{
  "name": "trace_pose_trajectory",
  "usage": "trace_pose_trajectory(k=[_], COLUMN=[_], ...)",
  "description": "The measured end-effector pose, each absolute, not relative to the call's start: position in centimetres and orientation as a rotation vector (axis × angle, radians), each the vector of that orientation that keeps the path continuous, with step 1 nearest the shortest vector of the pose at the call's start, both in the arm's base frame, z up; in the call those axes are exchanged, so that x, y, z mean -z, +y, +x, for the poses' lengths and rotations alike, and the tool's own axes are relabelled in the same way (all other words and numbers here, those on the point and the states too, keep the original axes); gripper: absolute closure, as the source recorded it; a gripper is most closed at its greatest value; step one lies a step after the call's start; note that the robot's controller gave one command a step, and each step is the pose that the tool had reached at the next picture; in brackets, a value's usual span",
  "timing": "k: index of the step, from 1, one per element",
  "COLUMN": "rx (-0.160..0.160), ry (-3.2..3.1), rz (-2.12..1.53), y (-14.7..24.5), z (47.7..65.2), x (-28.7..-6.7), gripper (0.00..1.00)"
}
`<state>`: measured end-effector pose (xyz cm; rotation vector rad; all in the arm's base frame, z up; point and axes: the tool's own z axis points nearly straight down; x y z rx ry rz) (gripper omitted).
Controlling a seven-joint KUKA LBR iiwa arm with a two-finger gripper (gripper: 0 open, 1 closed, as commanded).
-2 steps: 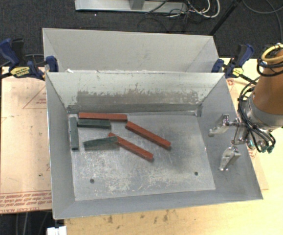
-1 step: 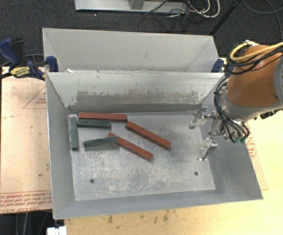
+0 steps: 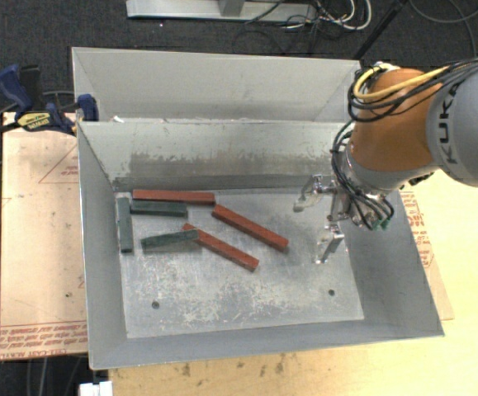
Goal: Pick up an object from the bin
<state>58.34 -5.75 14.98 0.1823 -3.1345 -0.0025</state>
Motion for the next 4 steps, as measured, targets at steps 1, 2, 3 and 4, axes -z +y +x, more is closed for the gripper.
trace_pose_trajectory(k=[1, 2, 3, 4], rx=[-0.002, 0.005, 0.001, 0.001], ry=[-3.145, -3.127, -3.159, -3.159], rz=[0.202, 0.230, 0.134, 0.134], y=[-4.8, -4.8, -0.6, -0.6], z=[59.1, 58.1, 62.4, 62.4], x=[-14.7, -13.3, -8.0, -8.0], gripper=[0.00, 0.00, 1.00, 1.00])
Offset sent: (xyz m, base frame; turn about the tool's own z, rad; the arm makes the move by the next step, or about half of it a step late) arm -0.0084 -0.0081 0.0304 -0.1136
